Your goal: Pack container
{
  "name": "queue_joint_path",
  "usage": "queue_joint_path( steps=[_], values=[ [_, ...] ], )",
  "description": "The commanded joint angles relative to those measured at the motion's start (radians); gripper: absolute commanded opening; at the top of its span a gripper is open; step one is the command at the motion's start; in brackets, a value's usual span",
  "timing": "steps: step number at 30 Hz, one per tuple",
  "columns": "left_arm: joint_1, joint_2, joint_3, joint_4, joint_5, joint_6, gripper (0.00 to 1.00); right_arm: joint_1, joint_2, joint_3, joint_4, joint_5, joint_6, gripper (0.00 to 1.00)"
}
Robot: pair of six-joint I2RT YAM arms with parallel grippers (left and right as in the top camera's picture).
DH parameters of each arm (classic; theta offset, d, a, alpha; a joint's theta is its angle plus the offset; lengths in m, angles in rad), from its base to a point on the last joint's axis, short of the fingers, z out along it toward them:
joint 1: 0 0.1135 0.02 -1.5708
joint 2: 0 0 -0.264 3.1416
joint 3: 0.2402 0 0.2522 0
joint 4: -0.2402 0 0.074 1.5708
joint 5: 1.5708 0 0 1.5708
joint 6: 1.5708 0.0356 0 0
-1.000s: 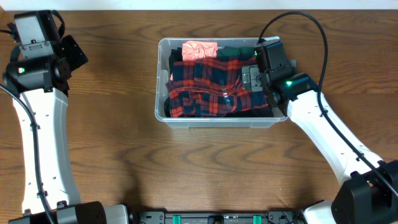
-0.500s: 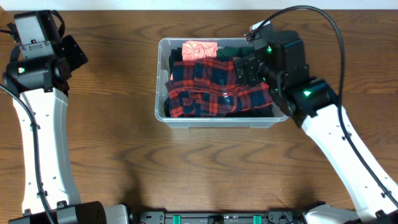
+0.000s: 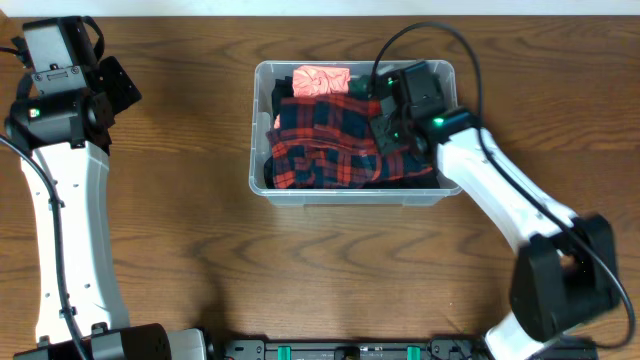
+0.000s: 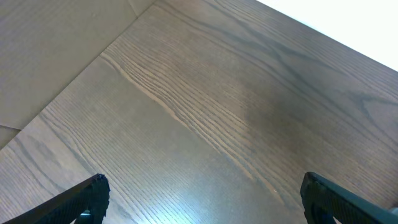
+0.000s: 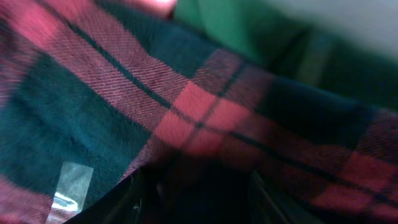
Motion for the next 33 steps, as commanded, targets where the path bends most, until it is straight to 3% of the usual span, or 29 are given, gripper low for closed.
queue_joint_path(
  steps=[1, 12, 21, 24, 30, 32, 33],
  values=[
    [0.003, 0.001, -0.001, 0.0, -0.013, 0.001, 0.98, 0.006, 0.035, 0.008, -0.007, -0.012, -0.001, 0.49],
    [0.003, 0.001, -0.001, 0.0, -0.013, 0.001, 0.98, 0.027, -0.101, 0.109, 0.124, -0.242, -0.024, 0.49],
    [0.003, 0.001, -0.001, 0.0, -0.013, 0.001, 0.98, 0.131, 0.014, 0.102, 0.117, -0.257, -0.025, 0.5],
    [0.003, 0.001, -0.001, 0.0, -0.013, 0.001, 0.98, 0.149, 0.054, 0.102, 0.116, -0.257, -0.048, 0.59],
    [0.003, 0.001, -0.001, 0.0, -0.012, 0.001, 0.98, 0.133, -0.005, 0.11, 0.109, -0.258, -0.046, 0.68],
    [0.003, 0.001, -0.001, 0.0, -0.013, 0.001, 0.98, 0.118, -0.067, 0.113, 0.092, -0.258, -0.045, 0.8],
    [0.003, 0.001, -0.001, 0.0, -0.013, 0.001, 0.98, 0.109, -0.107, 0.113, 0.077, -0.257, -0.046, 0.99]
  ],
)
